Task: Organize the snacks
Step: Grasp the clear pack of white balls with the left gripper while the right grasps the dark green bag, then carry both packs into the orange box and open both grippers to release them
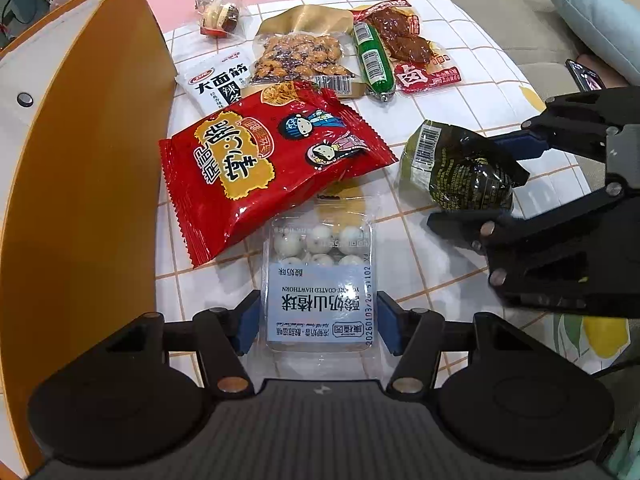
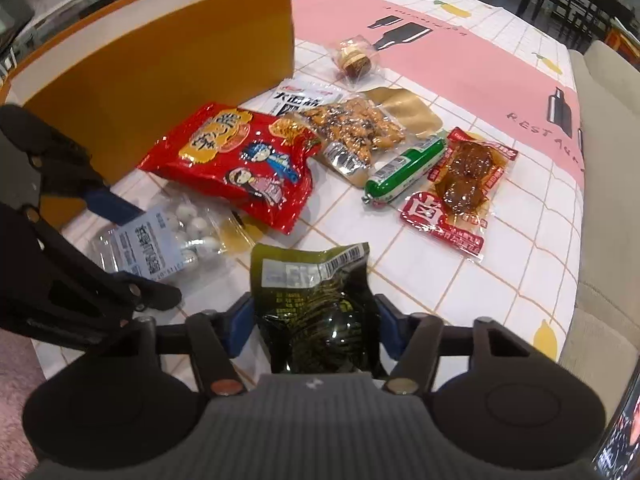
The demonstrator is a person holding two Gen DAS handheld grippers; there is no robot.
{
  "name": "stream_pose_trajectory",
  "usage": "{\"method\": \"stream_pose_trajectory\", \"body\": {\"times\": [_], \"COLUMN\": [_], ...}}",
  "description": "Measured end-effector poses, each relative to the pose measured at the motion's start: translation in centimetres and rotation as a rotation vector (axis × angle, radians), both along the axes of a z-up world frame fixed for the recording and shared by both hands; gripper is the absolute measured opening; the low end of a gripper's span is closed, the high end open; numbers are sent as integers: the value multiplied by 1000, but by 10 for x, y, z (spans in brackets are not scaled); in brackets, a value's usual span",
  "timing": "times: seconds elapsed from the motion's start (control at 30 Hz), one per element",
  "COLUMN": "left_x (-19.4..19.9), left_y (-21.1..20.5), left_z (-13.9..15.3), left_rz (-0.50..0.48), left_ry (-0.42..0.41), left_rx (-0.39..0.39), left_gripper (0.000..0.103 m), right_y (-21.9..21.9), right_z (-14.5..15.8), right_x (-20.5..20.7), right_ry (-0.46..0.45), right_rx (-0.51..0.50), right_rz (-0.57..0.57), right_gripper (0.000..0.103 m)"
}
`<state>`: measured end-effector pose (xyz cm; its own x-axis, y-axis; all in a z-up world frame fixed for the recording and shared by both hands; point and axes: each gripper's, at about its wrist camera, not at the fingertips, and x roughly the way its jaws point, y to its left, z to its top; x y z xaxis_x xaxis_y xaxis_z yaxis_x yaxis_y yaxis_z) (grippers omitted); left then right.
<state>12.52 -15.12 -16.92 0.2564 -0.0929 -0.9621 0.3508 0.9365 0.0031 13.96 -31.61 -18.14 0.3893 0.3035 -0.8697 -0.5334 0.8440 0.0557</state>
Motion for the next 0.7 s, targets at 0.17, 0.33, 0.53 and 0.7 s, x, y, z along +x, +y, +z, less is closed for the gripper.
{"method": "stream_pose_trajectory", "body": {"times": [0.17, 0.33, 0.53, 0.7], "left_x": [-8, -18, -30, -39], "left_y": [1, 3, 7, 13], "left_z": [5, 19, 41, 64], "left_rz": [-4, -14, -19, -20], "left_ry": [9, -8, -28, -44], "left_rx": [-30, -47, -87, -140], "left_gripper": [66, 66, 66, 66], "right_y": [-7, -9, -13, -13], "right_z": [6, 8, 14, 27], "right_x": [-2, -7, -17, -28], "right_ry": [12, 24, 31, 27], "right_rx": [26, 15, 4, 15], "right_rz": [-54, -97, -150, -168], "right_gripper": [39, 35, 35, 35]}}
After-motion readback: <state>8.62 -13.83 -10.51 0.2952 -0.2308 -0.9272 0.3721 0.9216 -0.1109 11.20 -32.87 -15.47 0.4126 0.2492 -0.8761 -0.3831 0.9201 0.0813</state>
